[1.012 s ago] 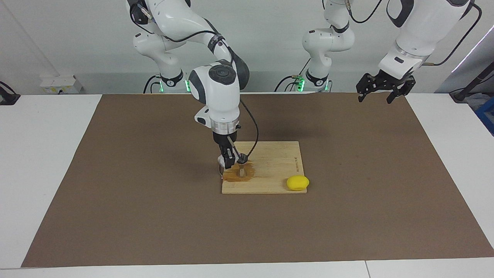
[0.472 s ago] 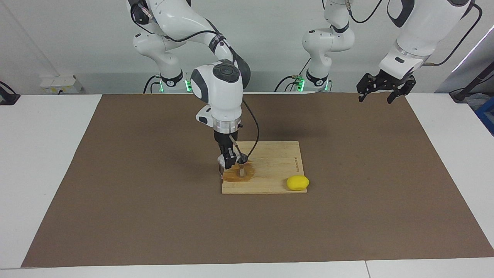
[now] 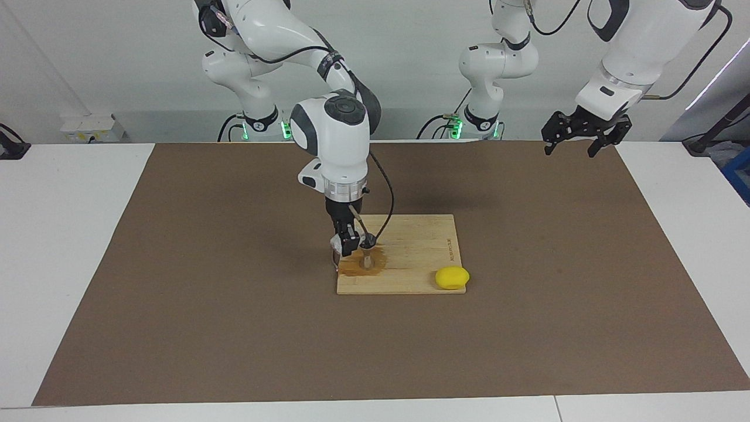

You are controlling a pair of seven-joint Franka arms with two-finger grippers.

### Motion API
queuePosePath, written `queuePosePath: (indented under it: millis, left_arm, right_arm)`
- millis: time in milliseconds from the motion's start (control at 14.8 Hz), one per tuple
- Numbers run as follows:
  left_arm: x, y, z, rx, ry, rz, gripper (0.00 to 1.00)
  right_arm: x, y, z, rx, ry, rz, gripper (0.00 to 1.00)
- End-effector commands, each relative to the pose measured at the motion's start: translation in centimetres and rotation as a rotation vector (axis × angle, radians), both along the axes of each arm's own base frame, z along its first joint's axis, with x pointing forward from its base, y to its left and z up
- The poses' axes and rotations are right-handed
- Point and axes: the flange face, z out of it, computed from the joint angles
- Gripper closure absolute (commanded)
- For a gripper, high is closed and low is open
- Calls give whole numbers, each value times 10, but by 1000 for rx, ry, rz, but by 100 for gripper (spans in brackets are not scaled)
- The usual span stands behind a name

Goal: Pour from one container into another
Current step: 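Tilt the glass cup over the metal cup with the right gripper, then carry the glass cup back to its starting spot with the right gripper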

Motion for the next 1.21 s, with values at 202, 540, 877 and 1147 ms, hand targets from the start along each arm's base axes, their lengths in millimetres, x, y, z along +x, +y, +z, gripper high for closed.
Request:
queuePosePath:
  millis: [202, 540, 877, 1147]
  left_arm:
    - [-7, 1, 5, -3, 4, 11, 0]
    - [-7, 1, 5, -3, 4, 11, 0]
    - [-7, 1, 5, -3, 4, 11, 0]
    - [-7, 1, 5, -3, 4, 11, 0]
  right_arm:
    - [2, 3, 6, 36, 40, -9, 100]
    - [4, -1, 10, 110, 73, -48, 100]
    - [19, -31, 12, 232, 125, -149, 100]
    - [28, -57, 4, 300, 169, -184, 100]
